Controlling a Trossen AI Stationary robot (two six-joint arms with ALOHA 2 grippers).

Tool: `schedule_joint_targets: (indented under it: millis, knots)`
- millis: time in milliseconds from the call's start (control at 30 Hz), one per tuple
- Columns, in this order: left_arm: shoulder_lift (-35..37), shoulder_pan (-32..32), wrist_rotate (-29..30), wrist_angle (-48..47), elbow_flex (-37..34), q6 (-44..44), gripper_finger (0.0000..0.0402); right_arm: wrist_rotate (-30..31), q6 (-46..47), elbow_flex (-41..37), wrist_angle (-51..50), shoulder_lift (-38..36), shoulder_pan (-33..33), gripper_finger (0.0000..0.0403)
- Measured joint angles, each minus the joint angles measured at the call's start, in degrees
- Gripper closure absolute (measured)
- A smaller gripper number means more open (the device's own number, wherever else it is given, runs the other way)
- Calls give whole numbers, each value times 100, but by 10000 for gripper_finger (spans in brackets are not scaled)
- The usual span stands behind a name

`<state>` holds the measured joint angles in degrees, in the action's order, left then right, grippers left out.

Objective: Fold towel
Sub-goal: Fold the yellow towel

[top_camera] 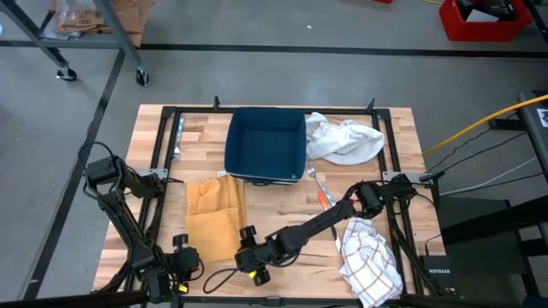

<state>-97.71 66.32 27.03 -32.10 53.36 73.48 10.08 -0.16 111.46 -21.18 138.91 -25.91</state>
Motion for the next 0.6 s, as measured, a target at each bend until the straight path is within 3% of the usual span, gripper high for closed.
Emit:
schedule_joint_targets:
  millis: [600]
  knots:
    - [-103,-7,-20,29,-146,285,274,-1,375,22,195,402,4,180]
